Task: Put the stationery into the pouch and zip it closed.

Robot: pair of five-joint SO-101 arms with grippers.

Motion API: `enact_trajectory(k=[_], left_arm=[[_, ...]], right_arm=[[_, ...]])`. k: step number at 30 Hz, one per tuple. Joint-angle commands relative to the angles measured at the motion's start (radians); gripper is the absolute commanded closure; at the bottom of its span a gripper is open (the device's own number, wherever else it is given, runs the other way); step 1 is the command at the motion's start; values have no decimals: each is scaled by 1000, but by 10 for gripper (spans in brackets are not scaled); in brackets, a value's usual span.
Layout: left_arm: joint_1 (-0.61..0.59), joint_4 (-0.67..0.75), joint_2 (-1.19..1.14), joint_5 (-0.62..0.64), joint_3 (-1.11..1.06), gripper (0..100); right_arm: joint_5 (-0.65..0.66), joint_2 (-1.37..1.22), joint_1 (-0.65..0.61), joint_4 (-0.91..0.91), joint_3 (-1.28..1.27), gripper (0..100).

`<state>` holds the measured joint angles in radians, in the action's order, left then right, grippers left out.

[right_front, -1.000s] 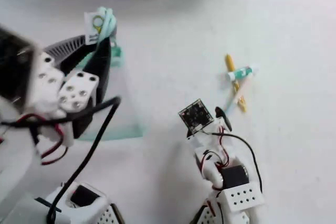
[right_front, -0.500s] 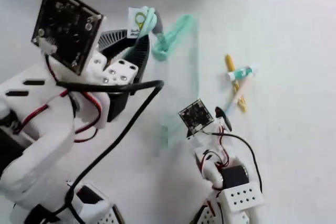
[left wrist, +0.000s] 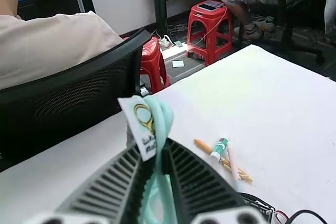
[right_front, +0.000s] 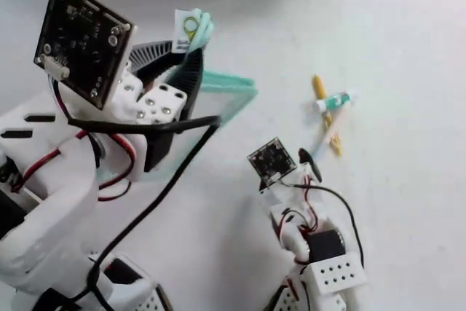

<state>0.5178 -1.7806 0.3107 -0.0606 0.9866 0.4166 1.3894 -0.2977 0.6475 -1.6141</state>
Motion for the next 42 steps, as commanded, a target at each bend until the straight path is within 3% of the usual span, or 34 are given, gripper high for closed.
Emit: enact_trajectory(k=[1,12,21,42], left_arm=[[8,-3,2,-29,6,976],[16,17,-4,-40,15,976],[12,86,-42,-84,12,976],[15,80,-65,-83,6,976]], right_arm=[[8,13,2,-22,6,719],[8,13,8,-22,9,719],[-2,15,211,-87,34,719],[-2,15,213,-87,34,719]])
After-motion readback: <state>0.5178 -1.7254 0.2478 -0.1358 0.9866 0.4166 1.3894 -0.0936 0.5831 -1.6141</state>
